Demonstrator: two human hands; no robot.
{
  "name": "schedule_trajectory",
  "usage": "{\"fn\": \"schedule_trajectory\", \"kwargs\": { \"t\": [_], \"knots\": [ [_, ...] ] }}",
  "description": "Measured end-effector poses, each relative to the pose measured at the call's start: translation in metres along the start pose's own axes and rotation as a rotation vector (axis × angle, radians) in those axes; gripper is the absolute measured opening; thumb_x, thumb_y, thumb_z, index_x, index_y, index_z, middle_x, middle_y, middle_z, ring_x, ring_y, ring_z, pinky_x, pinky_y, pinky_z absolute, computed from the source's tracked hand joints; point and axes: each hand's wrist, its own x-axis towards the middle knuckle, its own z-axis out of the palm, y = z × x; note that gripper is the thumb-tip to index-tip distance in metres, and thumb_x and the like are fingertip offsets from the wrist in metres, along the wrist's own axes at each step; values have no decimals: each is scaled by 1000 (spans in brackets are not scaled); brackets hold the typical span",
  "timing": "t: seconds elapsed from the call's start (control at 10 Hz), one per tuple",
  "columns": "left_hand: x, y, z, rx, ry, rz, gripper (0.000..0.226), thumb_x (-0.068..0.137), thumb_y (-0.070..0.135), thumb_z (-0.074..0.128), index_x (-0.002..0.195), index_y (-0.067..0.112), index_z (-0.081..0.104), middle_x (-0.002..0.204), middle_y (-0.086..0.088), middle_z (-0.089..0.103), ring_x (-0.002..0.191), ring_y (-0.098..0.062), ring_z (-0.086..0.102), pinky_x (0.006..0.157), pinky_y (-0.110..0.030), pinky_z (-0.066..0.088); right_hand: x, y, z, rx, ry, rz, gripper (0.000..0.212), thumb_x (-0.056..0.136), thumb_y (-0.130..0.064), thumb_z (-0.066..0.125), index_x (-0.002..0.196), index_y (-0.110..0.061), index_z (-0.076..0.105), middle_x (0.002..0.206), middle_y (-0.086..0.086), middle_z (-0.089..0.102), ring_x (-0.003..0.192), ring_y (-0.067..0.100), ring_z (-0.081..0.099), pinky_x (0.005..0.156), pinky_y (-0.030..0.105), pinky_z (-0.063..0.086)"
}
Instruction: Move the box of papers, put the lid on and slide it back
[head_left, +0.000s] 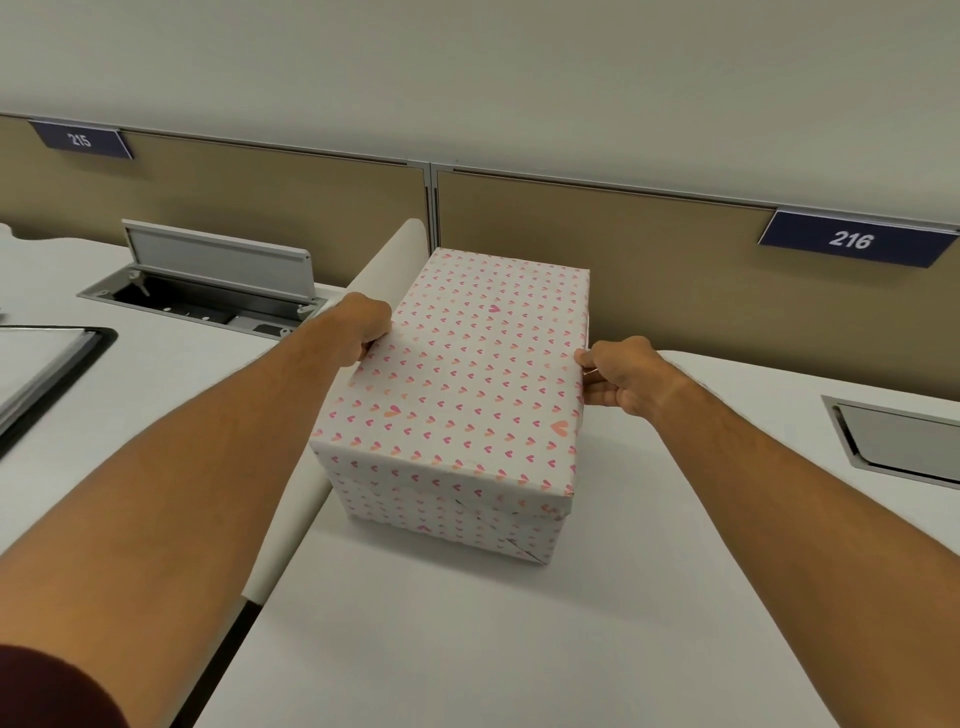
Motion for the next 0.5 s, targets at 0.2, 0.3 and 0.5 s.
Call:
{"fn": "schedule_trajectory", "kwargs": {
  "t": [0.2,0.3,0.5],
  "knots": [
    [-34,1,16,409,143,277,49,96,33,53,134,3,50,133,-17,58,112,-32,58,86,-35,48,-17,7,-5,-182,93,-204,24,89,-35,67,98,-15,59,116,8,66,86,20,64,68,32,53],
    [-52,-4,27,590,207,498,64,93,45,54,144,8,42,148,-15,48,130,-34,50,100,-41,45,-28,11,-11,-448,159,-344,46,89,-42,64,123,-12,57,138,13,57,113,29,62,88,44,53],
    [-95,-8,62,856,287,846,94,86,67,44,156,15,10,166,-11,9,152,-32,11,120,-46,13,-57,25,-34,-1009,315,-621,91,86,-65,50,154,-13,17,162,15,19,148,36,18,116,54,20]
  ]
}}
